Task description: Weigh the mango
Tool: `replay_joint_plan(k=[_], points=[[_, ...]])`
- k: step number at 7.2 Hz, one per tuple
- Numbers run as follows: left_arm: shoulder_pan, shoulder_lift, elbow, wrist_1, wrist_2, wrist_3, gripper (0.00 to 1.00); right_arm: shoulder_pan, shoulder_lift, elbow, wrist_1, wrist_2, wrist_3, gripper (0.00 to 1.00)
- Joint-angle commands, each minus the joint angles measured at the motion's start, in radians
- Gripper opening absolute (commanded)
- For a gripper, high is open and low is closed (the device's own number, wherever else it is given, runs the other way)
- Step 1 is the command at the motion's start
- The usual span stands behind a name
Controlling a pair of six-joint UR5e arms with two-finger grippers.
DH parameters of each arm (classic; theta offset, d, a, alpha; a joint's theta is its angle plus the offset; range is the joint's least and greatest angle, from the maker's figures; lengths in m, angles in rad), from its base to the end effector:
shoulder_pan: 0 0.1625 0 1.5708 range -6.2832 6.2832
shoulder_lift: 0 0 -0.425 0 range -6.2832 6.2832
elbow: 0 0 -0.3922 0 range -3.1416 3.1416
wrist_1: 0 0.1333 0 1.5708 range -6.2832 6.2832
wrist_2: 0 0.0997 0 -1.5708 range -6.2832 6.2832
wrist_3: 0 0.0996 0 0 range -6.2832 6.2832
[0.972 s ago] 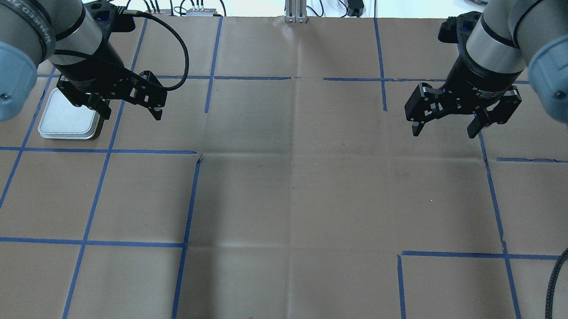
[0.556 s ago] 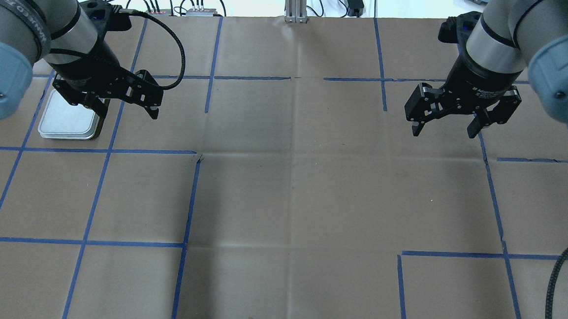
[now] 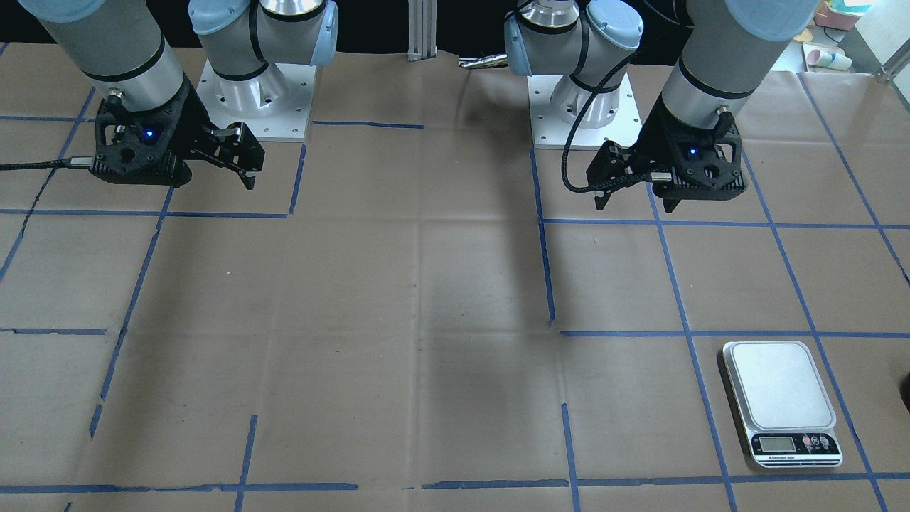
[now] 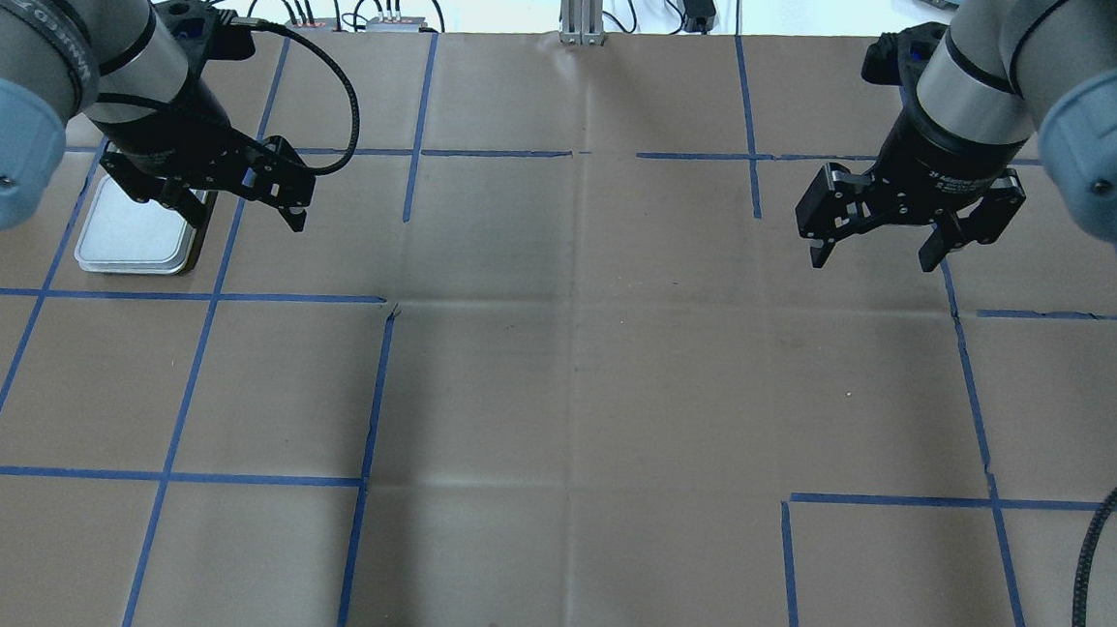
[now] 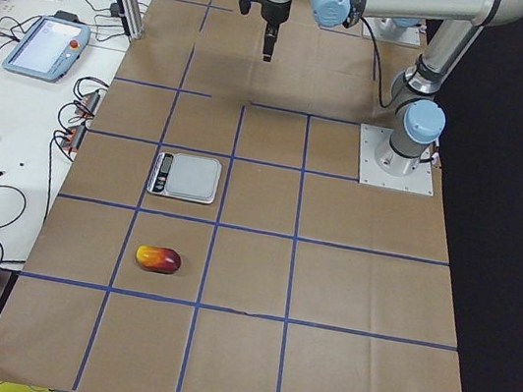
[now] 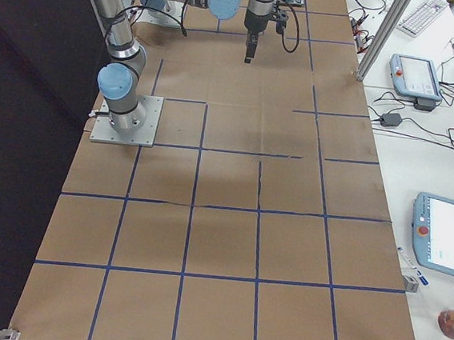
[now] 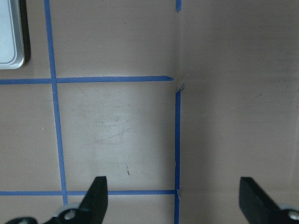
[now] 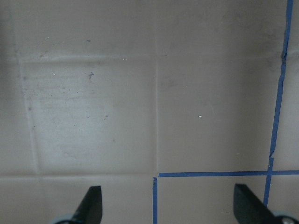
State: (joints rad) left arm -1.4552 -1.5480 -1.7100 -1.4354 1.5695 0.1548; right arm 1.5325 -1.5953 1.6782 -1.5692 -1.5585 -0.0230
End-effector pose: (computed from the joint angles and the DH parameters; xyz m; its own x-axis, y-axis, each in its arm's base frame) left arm -0.0770 -0.4936 0.4441 -0.9992 0.0392 -0.0016 0.0392 0.9991 -0.0190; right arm 0.1164 -0.4762 0.4472 -0.9998 0.0164 -0.0142 0.0152 0.9963 0.0841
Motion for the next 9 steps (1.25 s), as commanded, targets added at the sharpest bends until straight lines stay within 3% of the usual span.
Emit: replay_joint_plan(k=[1, 4, 6, 9], points=[[0.126, -0.033, -0.002, 0.084, 0.012, 0.155, 1.00, 0.000, 0.000, 0.000, 0.000, 0.000, 0.000, 1.00], [0.440, -0.228, 0.074, 0.113, 0.003, 0.462, 1.00, 0.000, 0.000, 0.000, 0.000, 0.000, 0.000, 1.00], [0.476, -0.416, 0.287, 0.154, 0.012, 0.698, 1.00, 0.000, 0.000, 0.000, 0.000, 0.000, 0.000, 1.00], [0.608, -0.720, 0.578, 0.156, -0.002, 0.729, 1.00, 0.000, 0.000, 0.000, 0.000, 0.000, 0.000, 1.00]])
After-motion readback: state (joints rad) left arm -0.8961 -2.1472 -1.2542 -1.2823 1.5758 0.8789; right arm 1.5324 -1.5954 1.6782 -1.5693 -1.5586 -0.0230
